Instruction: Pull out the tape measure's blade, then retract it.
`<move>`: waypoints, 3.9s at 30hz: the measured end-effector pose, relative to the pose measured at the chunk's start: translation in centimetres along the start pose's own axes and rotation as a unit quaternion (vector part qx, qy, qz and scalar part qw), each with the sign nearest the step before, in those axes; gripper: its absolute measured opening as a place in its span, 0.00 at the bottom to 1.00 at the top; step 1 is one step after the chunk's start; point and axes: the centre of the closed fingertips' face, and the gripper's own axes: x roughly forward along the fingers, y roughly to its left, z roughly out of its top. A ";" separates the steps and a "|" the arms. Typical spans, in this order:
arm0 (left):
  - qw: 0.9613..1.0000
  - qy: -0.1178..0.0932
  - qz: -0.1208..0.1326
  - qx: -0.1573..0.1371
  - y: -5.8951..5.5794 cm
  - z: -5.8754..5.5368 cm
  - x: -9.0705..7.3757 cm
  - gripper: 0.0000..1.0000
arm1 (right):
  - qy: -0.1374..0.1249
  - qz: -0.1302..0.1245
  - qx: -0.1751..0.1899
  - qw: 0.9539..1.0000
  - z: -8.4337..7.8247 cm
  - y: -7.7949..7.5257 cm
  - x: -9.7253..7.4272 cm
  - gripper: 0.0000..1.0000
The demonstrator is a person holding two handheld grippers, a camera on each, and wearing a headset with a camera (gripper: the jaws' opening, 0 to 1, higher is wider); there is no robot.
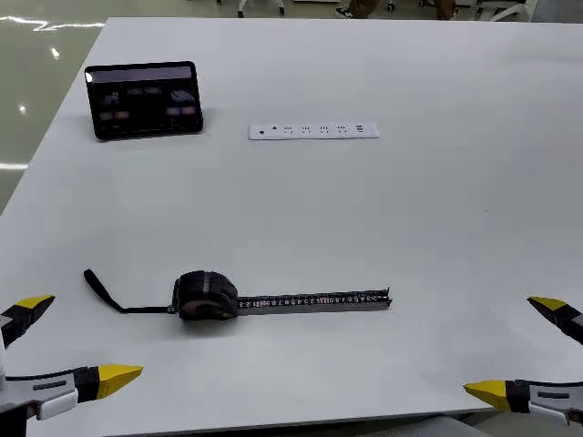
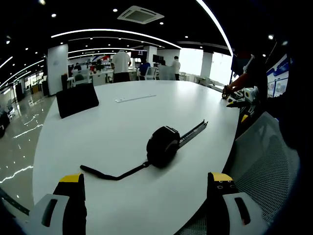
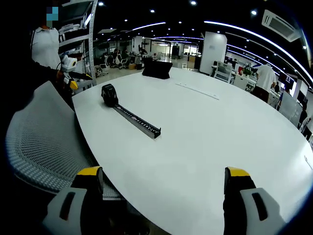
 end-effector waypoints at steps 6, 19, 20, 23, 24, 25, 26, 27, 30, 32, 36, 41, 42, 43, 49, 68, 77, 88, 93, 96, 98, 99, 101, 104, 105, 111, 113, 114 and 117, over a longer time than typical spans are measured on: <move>1.000 -0.001 0.000 0.012 0.0 0.8 -0.3 1.00 | 0.000 -0.001 -0.001 1.000 -0.1 0.0 0.1 1.00; 1.000 -0.001 -0.005 0.010 -0.4 0.7 0.0 1.00 | 0.012 -0.001 -0.005 1.000 -0.7 -0.1 0.0 1.00; 1.000 0.000 -0.005 0.009 -0.4 0.7 0.0 1.00 | 0.013 -0.001 -0.007 1.000 -0.8 -0.1 0.0 1.00; 1.000 -0.003 -0.004 0.008 -0.4 0.7 -0.1 1.00 | 0.014 0.000 -0.005 1.000 -0.8 -0.1 0.0 1.00; 1.000 -0.003 -0.004 0.007 -0.4 0.7 -0.1 1.00 | 0.014 0.000 -0.005 1.000 -0.7 -0.1 0.0 1.00; 1.000 -0.003 -0.003 0.007 -0.2 0.7 -0.2 1.00 | 0.014 0.000 -0.006 1.000 -0.6 -0.1 0.0 1.00; 1.000 -0.003 -0.003 0.006 -0.2 0.7 -0.2 1.00 | 0.014 -0.001 -0.006 1.000 -0.6 -0.1 -0.1 1.00; 1.000 -0.003 -0.003 0.004 -0.2 0.7 -0.2 1.00 | 0.013 -0.001 -0.007 1.000 -0.5 -0.1 -0.1 1.00; 1.000 0.001 -0.004 0.003 -0.3 0.6 -0.2 1.00 | 0.012 0.000 -0.008 1.000 -0.4 -0.1 -0.1 1.00; 1.000 0.002 -0.005 0.003 -0.4 0.8 0.0 1.00 | 0.012 0.000 -0.010 1.000 -0.2 -0.2 0.0 1.00; 1.000 -0.004 -0.002 -0.002 -0.8 2.5 1.1 1.00 | 0.009 0.005 -0.023 1.000 1.2 -0.6 0.4 1.00; 1.000 -0.004 0.014 -0.019 -1.1 4.4 3.3 1.00 | 0.014 0.019 -0.044 0.999 2.8 -1.1 1.5 1.00; 1.000 -0.006 0.015 -0.026 -1.2 4.8 3.8 1.00 | 0.015 0.023 -0.053 0.998 3.0 -1.1 1.7 1.00; 0.999 -0.012 0.016 -0.035 -1.4 5.4 4.3 1.00 | 0.018 0.028 -0.064 0.997 3.4 -1.2 2.0 1.00; 0.998 -0.010 0.030 -0.059 -2.5 6.3 7.3 1.00 | 0.027 0.053 -0.094 0.994 4.7 -1.3 3.8 1.00; 0.985 -0.036 0.150 -0.080 -2.8 3.5 12.8 1.00 | 0.079 0.138 -0.188 0.969 6.0 -0.9 9.7 1.00; 0.982 -0.045 0.167 -0.073 -3.3 2.3 14.3 1.00 | 0.109 0.188 -0.230 0.949 6.2 0.6 13.0 0.93; 0.977 -0.066 0.173 -0.109 -2.8 2.1 14.2 0.94 | 0.172 0.245 -0.299 0.906 2.5 1.3 15.6 0.52; 0.977 -0.068 0.168 -0.111 -3.0 2.1 14.3 0.88 | 0.174 0.253 -0.284 0.908 2.5 1.7 16.0 0.32; 0.977 -0.068 0.168 -0.113 -3.1 2.1 14.3 0.88 | 0.184 0.262 -0.272 0.907 2.3 2.0 15.9 0.13; 0.977 -0.067 0.169 -0.113 -3.0 2.1 14.3 0.88 | 0.190 0.260 -0.278 0.905 2.0 2.0 16.0 0.14; 0.977 -0.066 0.169 -0.113 -3.0 2.0 14.3 0.87 | 0.191 0.261 -0.281 0.903 1.8 2.0 15.9 0.14; 0.977 -0.066 0.168 -0.116 -3.0 2.0 14.3 0.86 | 0.197 0.263 -0.285 0.901 1.4 1.9 15.9 0.15; 0.977 -0.065 0.169 -0.116 -3.0 2.0 14.3 0.84 | 0.200 0.265 -0.290 0.897 1.1 2.0 15.8 0.12; 0.977 -0.065 0.169 -0.116 -3.0 2.0 14.3 0.84 | 0.200 0.263 -0.289 0.899 1.1 2.0 15.8 0.12; 0.977 -0.055 0.166 -0.121 -3.2 1.8 14.4 0.76 | 0.206 0.260 -0.286 0.899 1.1 2.1 15.8 0.12; 0.977 -0.054 0.164 -0.126 -3.3 1.7 14.4 0.73 | 0.214 0.258 -0.289 0.896 1.1 2.2 15.8 0.12; 0.977 -0.054 0.165 -0.127 -3.3 1.7 14.4 0.72 | 0.217 0.259 -0.293 0.894 1.1 2.2 15.9 0.12; 0.975 -0.052 0.160 -0.142 -3.5 1.8 14.4 0.68 | 0.225 0.256 -0.287 0.895 1.2 2.2 16.0 0.12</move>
